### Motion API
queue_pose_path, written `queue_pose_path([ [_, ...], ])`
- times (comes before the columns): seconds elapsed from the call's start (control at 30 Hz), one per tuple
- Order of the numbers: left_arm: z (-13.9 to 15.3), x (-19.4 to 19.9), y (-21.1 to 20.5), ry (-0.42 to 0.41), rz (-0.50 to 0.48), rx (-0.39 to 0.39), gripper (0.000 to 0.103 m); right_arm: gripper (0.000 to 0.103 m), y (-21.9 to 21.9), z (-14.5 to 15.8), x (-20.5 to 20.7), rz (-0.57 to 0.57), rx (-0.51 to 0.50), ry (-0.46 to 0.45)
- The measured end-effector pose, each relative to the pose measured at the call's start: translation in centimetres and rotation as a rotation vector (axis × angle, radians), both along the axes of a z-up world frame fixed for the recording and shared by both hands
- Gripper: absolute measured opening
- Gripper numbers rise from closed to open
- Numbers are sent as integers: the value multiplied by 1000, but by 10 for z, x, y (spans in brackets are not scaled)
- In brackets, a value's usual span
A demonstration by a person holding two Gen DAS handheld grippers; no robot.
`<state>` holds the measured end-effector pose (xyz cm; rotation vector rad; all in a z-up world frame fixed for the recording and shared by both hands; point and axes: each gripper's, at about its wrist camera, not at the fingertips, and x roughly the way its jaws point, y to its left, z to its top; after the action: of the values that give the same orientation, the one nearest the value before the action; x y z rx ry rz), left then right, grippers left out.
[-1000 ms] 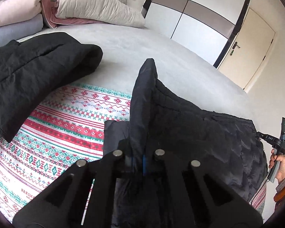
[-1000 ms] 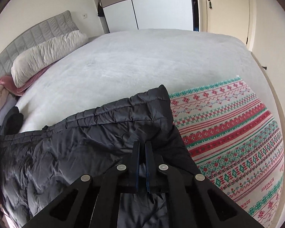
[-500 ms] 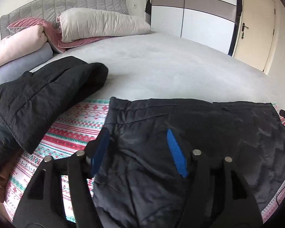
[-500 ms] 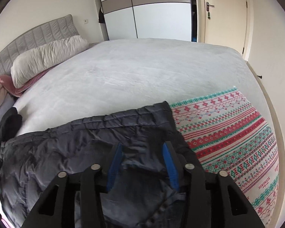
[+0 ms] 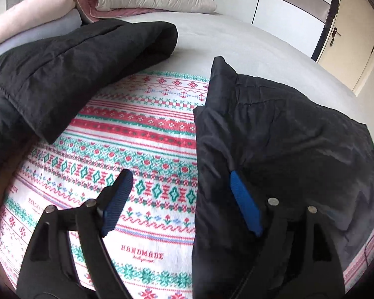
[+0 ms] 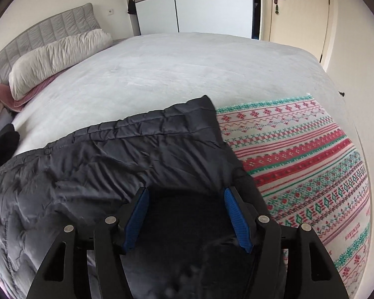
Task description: Fold large clothes
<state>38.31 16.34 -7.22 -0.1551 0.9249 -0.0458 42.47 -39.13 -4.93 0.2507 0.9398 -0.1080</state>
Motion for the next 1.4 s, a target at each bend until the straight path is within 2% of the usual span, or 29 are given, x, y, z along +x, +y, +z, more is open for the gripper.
queue_pose_path([
  [0.03, 2, -8, 6, 5, -14, -53, 82, 68, -7, 4, -8, 16, 50, -15],
  [0.1, 3, -24, 15, 17, -72, -185, 87, 86, -20, 9, -25, 25, 138, -36],
  [0.13, 0, -31, 17, 28, -99, -253, 87, 89, -27, 8, -33, 21, 177, -33],
  [0.3, -37, -50, 3, 166, -156, -491, 86, 91, -53, -23, -63, -30, 306, 29],
  [0.33, -45, -53, -2, 182, -151, -538, 77, 91, -56, -32, -68, -45, 340, 39],
  [0.37, -48, -55, -6, 176, -142, -559, 55, 91, -56, -41, -70, -57, 389, 54],
  [0.4, -47, -55, -9, 177, -142, -584, 44, 85, -56, -47, -73, -62, 432, 62],
  [0.43, -44, -57, -11, 175, -124, -601, 32, 74, -54, -48, -73, -55, 462, 57],
  [0.47, -36, -61, -12, 156, -108, -602, 23, 54, -53, -44, -74, -50, 477, 46],
  [0.5, -25, -66, -13, 126, -102, -603, 21, 36, -53, -37, -75, -55, 475, 26],
  [0.53, -16, -71, -11, 96, -95, -607, 21, 29, -54, -27, -77, -53, 469, 2],
  [0.57, -10, -76, -11, 74, -90, -585, 22, 23, -55, -20, -80, -55, 456, -16],
  [0.6, -7, -79, -16, 54, -85, -513, 24, 22, -56, -16, -81, -59, 424, -19],
  [0.63, -8, -78, -24, 49, -70, -402, 33, 22, -53, -17, -78, -59, 362, 6],
  [0.67, -13, -74, -33, 74, -50, -283, 47, 24, -49, -22, -73, -58, 306, 44],
  [0.7, -18, -71, -41, 100, -40, -193, 56, 32, -45, -26, -67, -60, 263, 83],
  [0.73, -19, -69, -46, 107, -29, -138, 66, 38, -41, -25, -64, -69, 219, 103],
  [0.77, -16, -72, -48, 100, -8, -102, 68, 45, -38, -20, -64, -86, 185, 98],
  [0.8, -9, -75, -50, 94, 19, -71, 70, 47, -35, -13, -66, -103, 163, 84],
  [0.83, -2, -80, -52, 93, 44, -43, 76, 49, -32, -5, -70, -106, 147, 68],
  [0.87, 5, -86, -57, 94, 65, -18, 82, 57, -26, 4, -75, -100, 124, 55],
  [0.9, 12, -94, -61, 88, 81, -8, 84, 66, -20, 13, -81, -93, 90, 43],
  [1.0, 34, -121, -72, 79, 123, 7, 88, 74, 0, 44, -116, -54, 19, -39],
  [1.07, 47, -143, -90, 78, 143, 33, 100, 83, 19, 62, -145, -29, -18, -86],
  [1.1, 53, -155, -100, 68, 145, 57, 101, 87, 29, 71, -156, -13, -41, -100],
  [1.17, 65, -180, -124, 48, 125, 113, 102, 91, 52, 82, -182, 13, -82, -115],
  [1.23, 70, -206, -146, 37, 126, 137, 102, 93, 73, 86, -203, 40, -86, -115],
  [1.3, 72, -231, -151, 40, 113, 131, 102, 96, 86, 82, -224, 59, -62, -106],
  [1.4, 62, -243, -159, 34, 84, 98, 102, 97, 103, 66, -248, 59, -31, -99],
])
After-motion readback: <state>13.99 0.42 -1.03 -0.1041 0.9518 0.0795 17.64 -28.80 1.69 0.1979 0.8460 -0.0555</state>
